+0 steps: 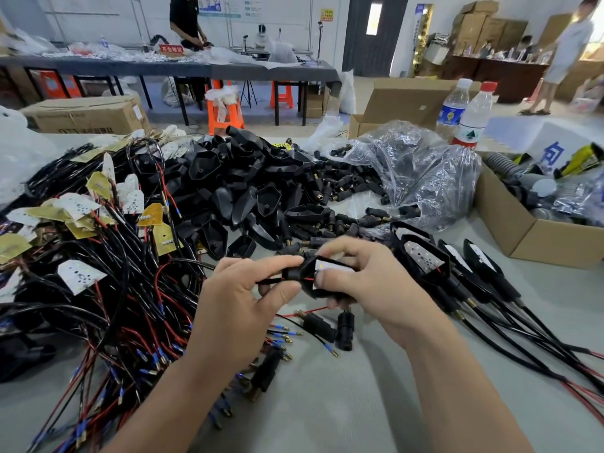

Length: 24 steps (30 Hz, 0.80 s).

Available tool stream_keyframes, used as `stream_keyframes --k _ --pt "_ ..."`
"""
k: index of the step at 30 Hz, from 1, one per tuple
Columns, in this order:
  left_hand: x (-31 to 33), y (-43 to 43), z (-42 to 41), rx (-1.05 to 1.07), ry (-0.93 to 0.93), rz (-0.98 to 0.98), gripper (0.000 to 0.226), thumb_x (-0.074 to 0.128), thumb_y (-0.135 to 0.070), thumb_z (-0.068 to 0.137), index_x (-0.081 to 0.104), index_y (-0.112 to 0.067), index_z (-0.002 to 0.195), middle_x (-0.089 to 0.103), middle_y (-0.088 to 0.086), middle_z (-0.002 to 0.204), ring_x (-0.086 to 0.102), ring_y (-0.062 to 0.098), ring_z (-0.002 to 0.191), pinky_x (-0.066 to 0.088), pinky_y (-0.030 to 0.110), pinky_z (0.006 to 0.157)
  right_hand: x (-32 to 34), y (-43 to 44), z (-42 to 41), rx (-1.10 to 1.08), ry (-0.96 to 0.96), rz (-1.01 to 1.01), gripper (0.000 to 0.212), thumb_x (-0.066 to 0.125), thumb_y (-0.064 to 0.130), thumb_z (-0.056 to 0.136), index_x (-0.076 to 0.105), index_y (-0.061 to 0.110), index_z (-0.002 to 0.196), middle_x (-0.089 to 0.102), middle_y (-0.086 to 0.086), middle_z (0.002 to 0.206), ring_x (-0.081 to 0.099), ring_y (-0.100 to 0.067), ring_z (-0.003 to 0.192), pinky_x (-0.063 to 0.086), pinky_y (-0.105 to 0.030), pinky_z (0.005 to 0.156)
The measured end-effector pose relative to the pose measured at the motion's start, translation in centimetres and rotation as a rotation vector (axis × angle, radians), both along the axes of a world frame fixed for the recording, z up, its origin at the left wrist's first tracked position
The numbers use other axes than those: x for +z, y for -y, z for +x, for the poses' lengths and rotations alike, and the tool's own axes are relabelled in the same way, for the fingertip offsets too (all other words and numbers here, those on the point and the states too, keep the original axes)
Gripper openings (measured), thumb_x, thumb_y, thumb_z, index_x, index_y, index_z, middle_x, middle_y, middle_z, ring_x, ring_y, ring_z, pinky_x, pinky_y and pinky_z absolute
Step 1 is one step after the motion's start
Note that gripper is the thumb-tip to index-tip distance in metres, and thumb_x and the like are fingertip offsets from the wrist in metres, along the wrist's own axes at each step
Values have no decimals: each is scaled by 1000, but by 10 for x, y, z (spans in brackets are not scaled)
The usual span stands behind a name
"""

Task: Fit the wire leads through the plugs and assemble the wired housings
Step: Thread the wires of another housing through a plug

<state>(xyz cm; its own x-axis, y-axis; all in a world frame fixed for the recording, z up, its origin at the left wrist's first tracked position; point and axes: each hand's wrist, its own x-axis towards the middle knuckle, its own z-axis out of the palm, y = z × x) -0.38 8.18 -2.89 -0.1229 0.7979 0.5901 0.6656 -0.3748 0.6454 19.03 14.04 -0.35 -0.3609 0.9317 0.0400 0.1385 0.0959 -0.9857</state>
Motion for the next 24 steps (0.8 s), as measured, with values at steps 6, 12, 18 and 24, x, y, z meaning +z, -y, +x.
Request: stream_keyframes --k 6,12,18,24 --pt "-3 -1 -3 80 -126 -64 34 84 -25 81 77 -42 110 68 -25 82 49 5 96 44 21 88 -5 -3 6 -92 94 -64 27 92 30 59 82 20 83 72 0 67 55 -13 55 42 -26 51" --pt "-1 -2 -12 129 -283 -17 19 88 -20 76 82 -30 91 60 -20 74 41 3 84 37 22 82 -6 -2 6 19 149 -89 27 90 45 62 81 25 77 62 5 59 50 -10 49 38 -20 47" --pt "-1 -4 -17 92 -341 22 12 83 -16 84 81 -26 89 57 -12 84 50 11 98 31 16 105 2 3 19 143 285 -140 34 83 43 79 70 20 58 60 -4 56 49 -20 47 33 -23 45" --pt "4 0 -14 -211 -335 35 9 69 -25 94 73 -31 89 67 -23 92 48 -4 128 18 17 122 6 3 6 -5 9 -138 32 64 33 99 75 9 81 72 -9 77 61 -17 67 46 -23 55"
